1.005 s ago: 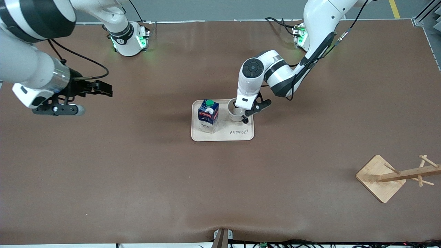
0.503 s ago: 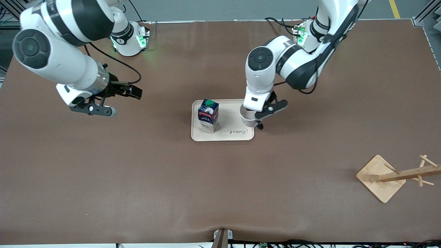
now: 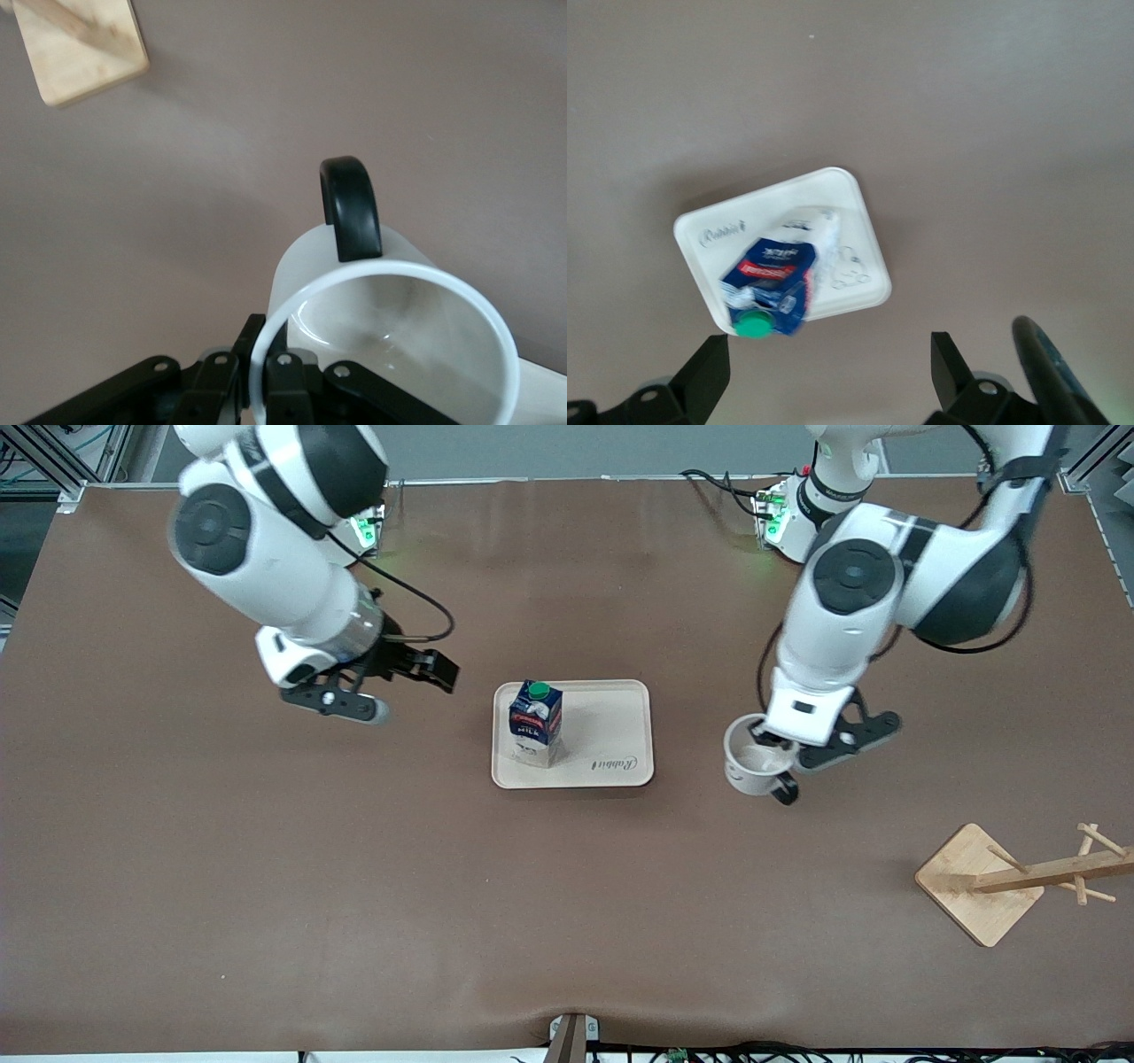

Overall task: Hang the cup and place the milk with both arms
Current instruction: 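Grasp the mug with the left gripper while the right gripper approaches, then carry the mug to the stand while the right gripper grasps the milk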

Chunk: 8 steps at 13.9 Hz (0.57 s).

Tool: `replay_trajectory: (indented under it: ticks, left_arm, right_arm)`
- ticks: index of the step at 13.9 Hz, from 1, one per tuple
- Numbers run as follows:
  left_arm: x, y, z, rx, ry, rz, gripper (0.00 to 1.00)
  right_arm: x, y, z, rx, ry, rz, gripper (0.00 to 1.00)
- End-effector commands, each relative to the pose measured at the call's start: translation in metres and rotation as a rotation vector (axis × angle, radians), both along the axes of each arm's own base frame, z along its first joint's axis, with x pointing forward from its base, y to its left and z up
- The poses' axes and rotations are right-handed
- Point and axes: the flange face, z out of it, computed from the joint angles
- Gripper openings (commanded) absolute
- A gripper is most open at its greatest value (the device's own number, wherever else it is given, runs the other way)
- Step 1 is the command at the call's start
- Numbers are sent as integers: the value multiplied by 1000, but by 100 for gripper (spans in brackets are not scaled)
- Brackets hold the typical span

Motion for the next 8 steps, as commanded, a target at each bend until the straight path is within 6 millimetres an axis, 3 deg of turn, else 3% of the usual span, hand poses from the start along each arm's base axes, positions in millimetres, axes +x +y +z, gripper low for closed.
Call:
replay_trajectory:
  ticks: [1, 2, 4, 8]
  left_arm:
    - [14, 64, 22, 30, 4, -82, 0]
    - [24, 91, 31, 30, 3, -131, 0]
    - [42, 145, 39, -9, 15, -198, 0]
    - [76, 231, 48, -42, 3, -375, 0]
  right_arm:
    - [-4, 47, -25, 22, -21, -70, 100]
    - [-5, 63, -38, 18, -33, -99, 100]
    - [-5, 75, -58, -6, -33, -97, 100]
    - [-18, 108, -96, -63, -49, -78, 100]
